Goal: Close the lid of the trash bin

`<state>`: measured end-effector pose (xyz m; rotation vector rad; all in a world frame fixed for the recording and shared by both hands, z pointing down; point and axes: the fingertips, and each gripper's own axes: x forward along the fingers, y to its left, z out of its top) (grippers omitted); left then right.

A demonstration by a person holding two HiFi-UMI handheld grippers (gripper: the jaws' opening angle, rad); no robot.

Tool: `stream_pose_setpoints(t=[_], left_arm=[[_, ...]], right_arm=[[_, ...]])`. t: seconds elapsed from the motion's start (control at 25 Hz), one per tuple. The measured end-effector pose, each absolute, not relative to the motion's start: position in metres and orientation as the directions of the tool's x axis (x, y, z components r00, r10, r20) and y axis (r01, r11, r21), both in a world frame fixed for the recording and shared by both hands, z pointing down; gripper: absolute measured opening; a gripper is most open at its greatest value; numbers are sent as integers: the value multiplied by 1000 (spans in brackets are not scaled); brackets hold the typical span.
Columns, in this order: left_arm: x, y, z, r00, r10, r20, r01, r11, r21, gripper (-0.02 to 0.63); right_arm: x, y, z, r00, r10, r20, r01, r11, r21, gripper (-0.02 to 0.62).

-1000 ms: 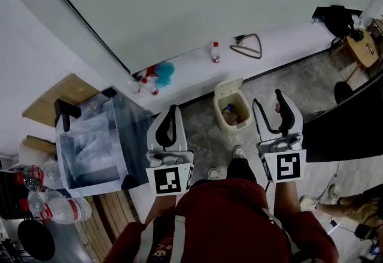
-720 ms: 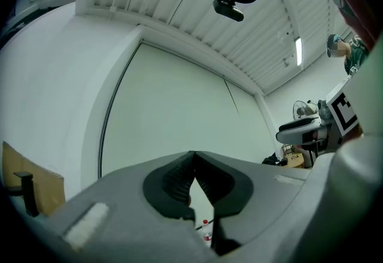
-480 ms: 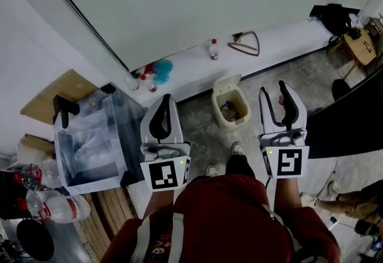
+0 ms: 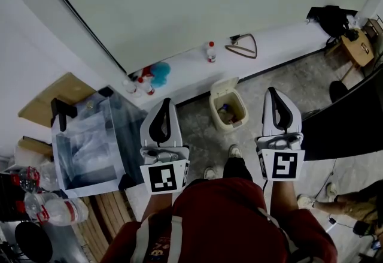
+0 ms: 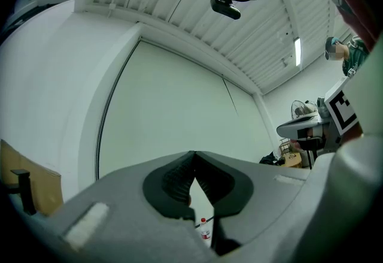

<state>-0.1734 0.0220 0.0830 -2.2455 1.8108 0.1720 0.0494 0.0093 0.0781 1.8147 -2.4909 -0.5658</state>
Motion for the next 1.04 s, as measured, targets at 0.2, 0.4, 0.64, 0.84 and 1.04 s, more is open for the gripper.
stream_pose_setpoints(t=[0.2,0.4,0.64,0.84,1.04], left_arm=[[-172,21,86,224,-944,-243,-973,-202,-111,0],[-174,19,84,225,-942,-247,-973,-202,-114,0],[-176,19,87,228,-942,-248,-972,-205,-113,0],[-179,16,89,229,-943,-240,-972,-208,-112,0],[-182,16,91,227,-945,-234,-973,-209,-101,0]], right_arm=[[53,8,78,-316,-925,-211,-924,249,292,-2],[52,7,76,-315,-926,-208,-920,244,306,-2],[53,7,78,-310,-928,-206,-922,240,304,0],[51,6,81,-314,-927,-204,-921,245,303,0],[52,6,82,-304,-931,-202,-922,234,309,0]])
